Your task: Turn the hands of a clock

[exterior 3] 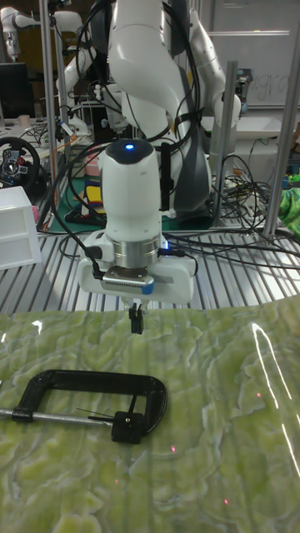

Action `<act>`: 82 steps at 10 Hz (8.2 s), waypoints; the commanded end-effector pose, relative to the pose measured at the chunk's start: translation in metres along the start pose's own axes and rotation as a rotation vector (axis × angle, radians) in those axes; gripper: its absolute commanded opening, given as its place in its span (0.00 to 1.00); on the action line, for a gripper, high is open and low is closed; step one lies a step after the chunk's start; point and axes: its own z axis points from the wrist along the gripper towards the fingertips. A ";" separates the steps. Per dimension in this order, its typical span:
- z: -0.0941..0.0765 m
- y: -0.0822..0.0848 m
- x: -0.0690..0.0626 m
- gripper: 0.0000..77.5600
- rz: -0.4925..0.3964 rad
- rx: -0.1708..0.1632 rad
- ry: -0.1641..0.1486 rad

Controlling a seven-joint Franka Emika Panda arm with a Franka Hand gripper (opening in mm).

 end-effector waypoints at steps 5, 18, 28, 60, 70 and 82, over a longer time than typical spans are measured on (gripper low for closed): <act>0.000 0.000 0.000 0.00 0.088 0.002 0.034; 0.030 0.006 -0.010 0.00 0.091 0.007 0.021; 0.084 -0.007 -0.034 0.00 0.021 -0.004 0.009; 0.133 -0.010 -0.023 0.00 0.010 -0.042 0.019; 0.127 0.006 -0.027 0.00 0.056 -0.039 0.013; 0.114 0.002 -0.019 0.00 0.005 -0.015 0.065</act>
